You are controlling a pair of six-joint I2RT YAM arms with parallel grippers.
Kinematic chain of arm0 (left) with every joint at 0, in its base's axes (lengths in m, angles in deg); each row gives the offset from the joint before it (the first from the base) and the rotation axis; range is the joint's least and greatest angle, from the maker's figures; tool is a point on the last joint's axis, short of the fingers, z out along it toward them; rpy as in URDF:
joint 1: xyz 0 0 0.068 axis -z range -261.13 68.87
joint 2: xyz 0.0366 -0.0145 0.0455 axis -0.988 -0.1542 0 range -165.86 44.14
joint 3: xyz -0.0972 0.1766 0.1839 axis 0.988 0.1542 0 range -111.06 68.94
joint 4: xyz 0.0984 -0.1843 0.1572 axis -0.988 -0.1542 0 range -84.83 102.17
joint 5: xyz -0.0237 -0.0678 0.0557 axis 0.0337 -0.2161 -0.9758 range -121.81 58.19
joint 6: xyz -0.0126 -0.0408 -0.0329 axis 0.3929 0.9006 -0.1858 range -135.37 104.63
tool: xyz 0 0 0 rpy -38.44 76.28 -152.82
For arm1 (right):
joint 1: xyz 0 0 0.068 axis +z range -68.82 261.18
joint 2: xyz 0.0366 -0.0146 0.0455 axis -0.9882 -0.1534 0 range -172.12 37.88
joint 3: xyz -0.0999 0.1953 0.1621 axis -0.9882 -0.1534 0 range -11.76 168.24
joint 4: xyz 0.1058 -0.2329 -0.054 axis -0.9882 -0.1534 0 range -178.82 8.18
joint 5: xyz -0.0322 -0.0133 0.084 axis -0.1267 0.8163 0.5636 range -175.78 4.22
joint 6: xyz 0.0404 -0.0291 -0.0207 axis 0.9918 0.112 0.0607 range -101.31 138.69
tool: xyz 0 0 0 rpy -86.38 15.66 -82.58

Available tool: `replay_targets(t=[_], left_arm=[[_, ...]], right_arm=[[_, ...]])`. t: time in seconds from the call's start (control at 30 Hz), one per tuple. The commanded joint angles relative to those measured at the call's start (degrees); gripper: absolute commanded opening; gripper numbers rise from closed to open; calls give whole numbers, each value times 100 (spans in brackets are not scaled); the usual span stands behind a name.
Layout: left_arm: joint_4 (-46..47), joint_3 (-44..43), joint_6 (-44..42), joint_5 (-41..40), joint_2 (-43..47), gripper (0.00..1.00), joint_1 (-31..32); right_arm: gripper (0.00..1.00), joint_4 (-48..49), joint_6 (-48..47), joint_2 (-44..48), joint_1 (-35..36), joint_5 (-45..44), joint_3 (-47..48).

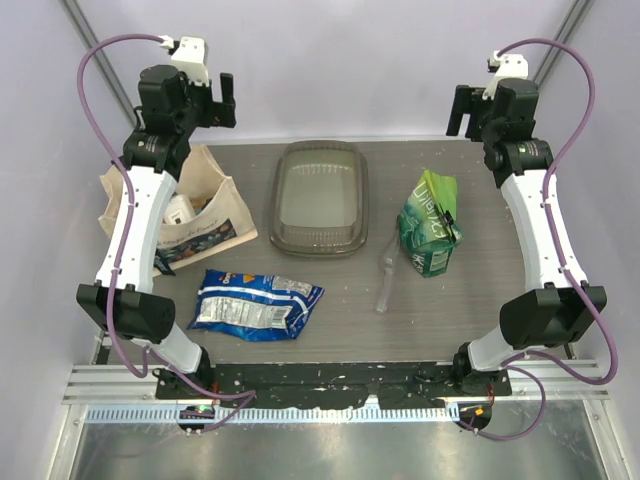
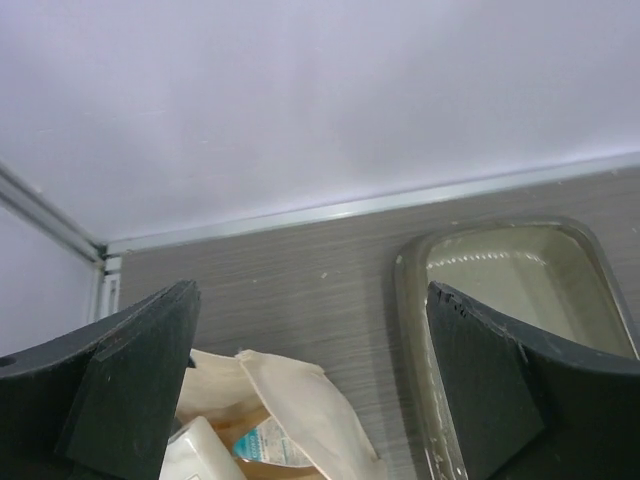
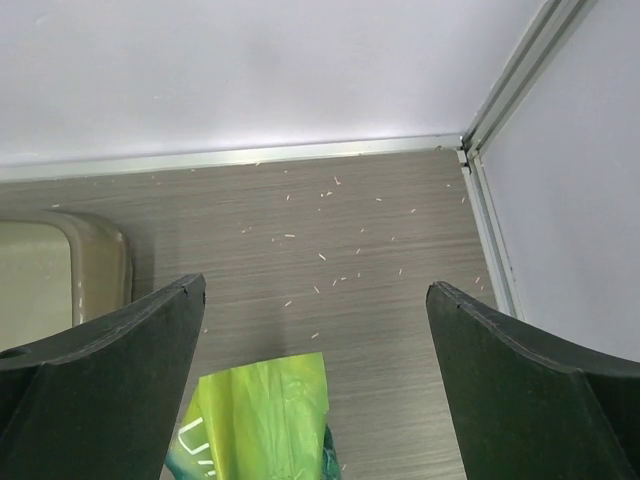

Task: Fill the litter box with clean litter

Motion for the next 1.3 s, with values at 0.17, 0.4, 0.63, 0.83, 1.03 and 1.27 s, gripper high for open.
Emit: replay_targets(t=[0.17, 0.4, 0.63, 0.83, 1.03, 1.27], left_arm=[[-497, 675, -37, 2659, 336, 98, 238], [-787, 1493, -308, 3313, 548, 96, 1037], [-1305, 1775, -1099, 2988, 434, 95, 1759], [-1358, 1740, -890, 2971, 302, 94, 1856], [-1420, 1889, -872, 2786, 416, 94, 1856], [-1560, 2091, -1047, 2575, 565, 94, 1856]], right_arm=[[97, -599, -1210, 627, 24, 1472, -412], [85, -2310, -1473, 943, 24, 2201, -631], [83, -2806, -1421, 1286, 77, 2238, -1300], [77, -2534, -1342, 936, 208, 1896, -1520], [70, -2279, -1473, 136, 480, 1578, -1160], [52, -2217, -1798, -427, 876, 1446, -905]])
